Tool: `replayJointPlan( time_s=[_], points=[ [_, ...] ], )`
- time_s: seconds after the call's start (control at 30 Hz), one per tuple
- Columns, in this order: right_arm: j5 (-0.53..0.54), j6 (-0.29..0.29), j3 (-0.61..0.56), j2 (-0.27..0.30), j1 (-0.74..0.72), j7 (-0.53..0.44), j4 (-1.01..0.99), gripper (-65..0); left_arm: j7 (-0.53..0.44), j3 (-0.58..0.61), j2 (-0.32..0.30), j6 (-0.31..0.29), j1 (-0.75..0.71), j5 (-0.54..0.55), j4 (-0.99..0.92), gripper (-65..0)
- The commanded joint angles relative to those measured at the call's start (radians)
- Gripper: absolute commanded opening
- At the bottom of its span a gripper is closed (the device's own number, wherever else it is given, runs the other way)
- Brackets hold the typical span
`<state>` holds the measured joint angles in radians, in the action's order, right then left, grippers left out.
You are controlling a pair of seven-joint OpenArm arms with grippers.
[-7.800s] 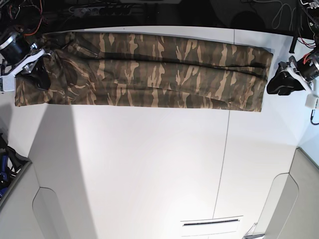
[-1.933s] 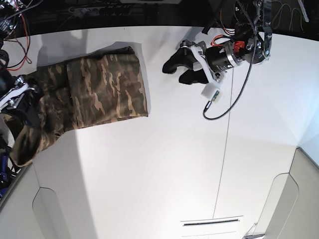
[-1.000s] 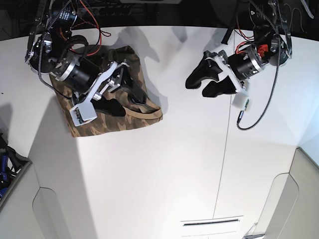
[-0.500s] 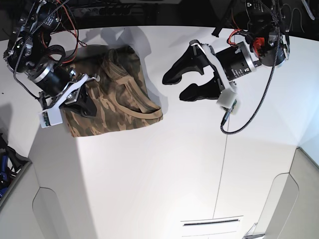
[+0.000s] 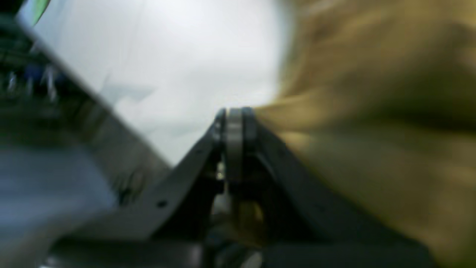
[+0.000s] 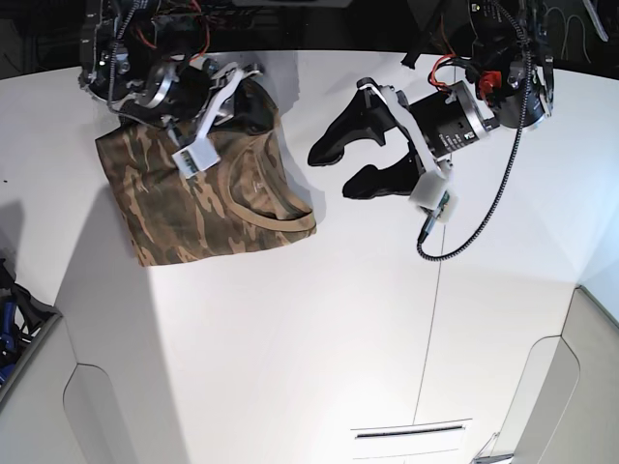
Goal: Fold the T-shirt properly
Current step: 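Fold the other strip end with the right gripper over the stack, then grasp the folded bundle with both grippers and flatten it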
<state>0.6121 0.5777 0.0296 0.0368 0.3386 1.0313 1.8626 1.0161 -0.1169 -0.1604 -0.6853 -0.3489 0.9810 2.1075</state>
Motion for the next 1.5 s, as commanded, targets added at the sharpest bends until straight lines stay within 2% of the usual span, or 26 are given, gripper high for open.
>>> replayJointPlan(
  time_s=[0.0, 0.1, 0.2, 0.23, 0.27, 0.37, 0.4, 0.47, 0.57, 0.67, 0.8, 0.93, 1.03, 1.23, 1.37, 1.47],
  points=[
    [0.035, 0.014, -0.027, 0.002, -0.006, -0.016, 0.024, -65.0, -0.025, 0.0, 0.0, -0.013, 0.006, 0.024, 0.018, -19.0],
    [0.082, 0.014, -0.072, 0.002, -0.02, -0.019, 0.058, -65.0, -0.025, 0.0, -0.001, -0.013, 0.005, 0.024, 0.018, -19.0],
    [0.08, 0.013, -0.06, 0.002, -0.058, -0.022, 0.12, -65.0, -0.025, 0.0, -0.001, -0.013, 0.005, 0.027, 0.018, -19.2],
    [0.074, 0.012, -0.047, 0.002, -0.076, -0.022, 0.138, -65.0, -0.025, 0.0, -0.001, -0.013, 0.005, 0.033, 0.018, -21.5],
    [0.062, 0.009, -0.031, 0.002, -0.096, -0.023, 0.154, -65.0, -0.024, 0.0, -0.001, -0.013, 0.005, 0.04, 0.018, -25.9],
    [0.011, 0.009, 0.043, 0.002, -0.163, -0.049, 0.174, -65.0, -0.008, 0.0, 0.0, -0.013, 0.002, 0.083, 0.018, -46.5],
    [-0.008, 0.009, 0.074, 0.002, -0.185, -0.063, 0.173, -65.0, 0.001, 0.003, 0.0, -0.013, -0.001, 0.1, 0.018, -51.1],
    [-0.05, 0.008, 0.13, 0.003, -0.22, -0.089, 0.168, -65.0, 0.014, 0.023, -0.001, -0.013, -0.003, 0.103, 0.018, -54.9],
    [-0.082, 0.002, 0.206, 0.02, -0.266, -0.125, 0.138, -65.0, 0.024, 0.099, 0.0, -0.013, -0.003, 0.062, 0.018, -55.1],
    [-0.081, 0.002, 0.254, 0.052, -0.317, -0.152, 0.08, -65.0, -0.005, 0.216, 0.0, -0.013, -0.003, -0.056, 0.014, -55.1],
    [-0.087, 0.002, 0.264, 0.111, -0.407, -0.185, -0.053, -65.0, -0.144, 0.359, 0.0, -0.013, -0.003, -0.25, -0.042, -55.2],
    [-0.117, 0.002, 0.264, 0.143, -0.5, -0.224, -0.226, -65.0, -0.243, 0.465, 0.0, -0.013, 0.011, -0.332, -0.149, -55.2],
    [-0.127, 0.002, 0.264, 0.146, -0.575, -0.237, -0.376, -65.0, -0.253, 0.526, 0.01, -0.013, 0.054, -0.385, -0.247, -55.2],
    [-0.127, 0.008, 0.263, 0.146, -0.661, -0.258, -0.625, -65.0, -0.253, 0.541, 0.079, 0.008, 0.129, -0.43, -0.397, -55.2],
    [-0.131, 0.013, 0.263, 0.148, -0.659, -0.269, -0.697, -65.0, -0.245, 0.534, 0.074, 0.013, 0.169, -0.505, -0.439, -55.2],
    [-0.14, 0.013, 0.263, 0.154, -0.645, -0.264, -0.708, -65.0, -0.246, 0.485, 0.074, 0.013, 0.169, -0.553, -0.458, -55.2]
  ],
)
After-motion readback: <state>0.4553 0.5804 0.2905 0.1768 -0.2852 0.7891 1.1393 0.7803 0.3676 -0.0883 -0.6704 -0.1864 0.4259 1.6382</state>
